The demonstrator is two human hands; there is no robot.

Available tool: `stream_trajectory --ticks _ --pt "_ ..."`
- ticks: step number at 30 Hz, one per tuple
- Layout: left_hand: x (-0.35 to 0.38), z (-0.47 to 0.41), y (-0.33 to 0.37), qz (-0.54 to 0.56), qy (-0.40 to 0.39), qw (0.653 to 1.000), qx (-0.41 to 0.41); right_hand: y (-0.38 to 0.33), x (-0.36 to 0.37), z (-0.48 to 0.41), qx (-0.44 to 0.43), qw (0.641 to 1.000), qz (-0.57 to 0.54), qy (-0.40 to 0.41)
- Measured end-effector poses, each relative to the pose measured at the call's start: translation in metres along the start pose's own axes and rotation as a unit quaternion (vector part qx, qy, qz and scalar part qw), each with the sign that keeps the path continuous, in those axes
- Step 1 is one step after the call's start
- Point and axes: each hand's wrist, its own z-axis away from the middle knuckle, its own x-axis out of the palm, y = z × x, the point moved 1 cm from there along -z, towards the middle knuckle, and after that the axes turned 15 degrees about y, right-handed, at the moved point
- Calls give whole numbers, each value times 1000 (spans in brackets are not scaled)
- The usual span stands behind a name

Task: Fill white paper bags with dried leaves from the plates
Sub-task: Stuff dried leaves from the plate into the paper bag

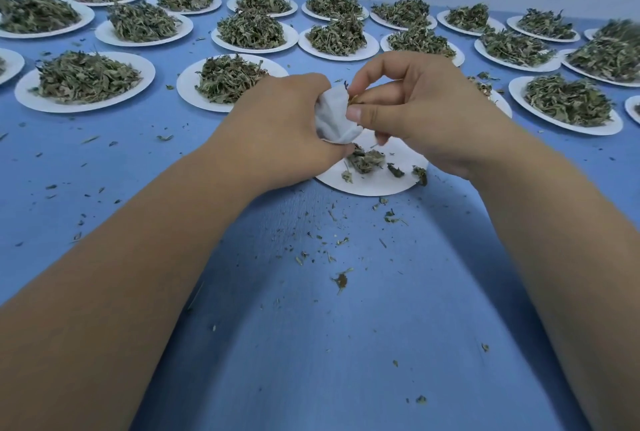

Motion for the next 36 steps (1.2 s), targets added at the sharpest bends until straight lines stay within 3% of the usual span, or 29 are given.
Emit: stream_trajectory --ticks 6,10,12,20,25,31,34,36 --pt "-4 0 3 35 20 999 5 0 4 0 -51 996 48 63" --pt "-9 0 6 50 -17 999 0 -2 7 1 -66 993 58 78" --pt "-11 1 6 55 -32 998 -6 -5 6 4 -67 994 57 59" --pt "-11 -3 -3 22 37 999 -19 -11 4 10 -8 991 49 -127" --pt "-15 -4 -6 29 49 998 -25 -11 0 6 -55 998 4 -24" --pt "-15 0 3 41 36 999 1 -10 14 14 -52 990 90 -97" --pt "-25 -7 -8 24 70 997 -36 -11 6 8 -75 996 42 3" --pt "-32 -10 -17 32 103 992 -64 -5 -4 3 -98 990 84 63"
